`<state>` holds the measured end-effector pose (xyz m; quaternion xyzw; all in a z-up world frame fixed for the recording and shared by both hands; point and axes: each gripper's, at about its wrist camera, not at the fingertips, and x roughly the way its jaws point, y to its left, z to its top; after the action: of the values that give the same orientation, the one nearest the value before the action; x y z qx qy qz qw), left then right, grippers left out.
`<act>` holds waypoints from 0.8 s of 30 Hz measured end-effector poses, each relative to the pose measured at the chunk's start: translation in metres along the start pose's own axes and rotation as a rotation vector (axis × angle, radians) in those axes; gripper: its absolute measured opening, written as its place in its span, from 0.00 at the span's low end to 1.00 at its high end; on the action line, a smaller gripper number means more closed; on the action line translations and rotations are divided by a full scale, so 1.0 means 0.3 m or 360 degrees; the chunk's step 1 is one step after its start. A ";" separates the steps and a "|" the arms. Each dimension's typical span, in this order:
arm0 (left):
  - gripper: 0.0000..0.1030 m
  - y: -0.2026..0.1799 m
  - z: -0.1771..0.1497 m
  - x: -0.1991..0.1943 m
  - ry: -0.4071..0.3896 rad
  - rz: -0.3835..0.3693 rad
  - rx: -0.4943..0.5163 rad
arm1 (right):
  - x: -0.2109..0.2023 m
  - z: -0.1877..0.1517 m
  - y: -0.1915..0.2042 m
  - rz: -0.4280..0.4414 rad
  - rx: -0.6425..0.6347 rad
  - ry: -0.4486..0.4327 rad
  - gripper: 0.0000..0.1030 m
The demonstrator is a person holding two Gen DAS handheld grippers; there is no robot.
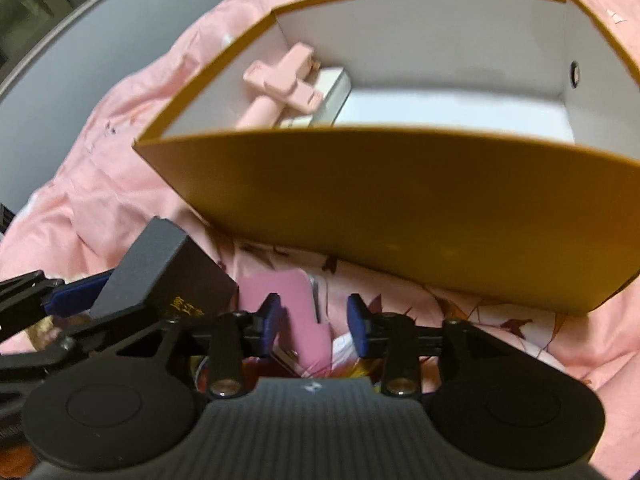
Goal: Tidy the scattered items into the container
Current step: 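Grasp the pink card wallet with the right tool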
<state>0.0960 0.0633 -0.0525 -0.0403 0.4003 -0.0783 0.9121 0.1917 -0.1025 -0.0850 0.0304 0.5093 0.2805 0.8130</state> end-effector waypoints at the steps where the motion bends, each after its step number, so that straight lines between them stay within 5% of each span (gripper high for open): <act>1: 0.40 0.007 0.004 0.004 0.0017 0.0018 -0.0011 | 0.012 -0.001 0.002 0.0020 -0.0011 0.0015 0.41; 9: 0.39 0.005 0.005 0.031 0.0071 0.0125 0.0069 | 0.092 0.004 -0.002 0.0115 0.0030 0.0105 0.51; 14: 0.39 0.006 0.006 0.042 0.0091 0.0132 0.0097 | 0.049 -0.005 0.016 0.0126 0.0008 0.0084 0.41; 19: 0.39 0.001 0.003 0.050 0.0108 0.0141 0.0126 | -0.006 -0.002 0.004 0.0324 0.0075 0.0075 0.37; 24: 0.38 0.002 0.003 0.053 0.0104 0.0131 0.0124 | 0.044 -0.001 0.004 0.0289 0.0108 0.0121 0.25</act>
<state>0.1073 0.0611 -0.0634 0.0144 0.4277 -0.0575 0.9020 0.1953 -0.0951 -0.0956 0.0935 0.5441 0.3366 0.7629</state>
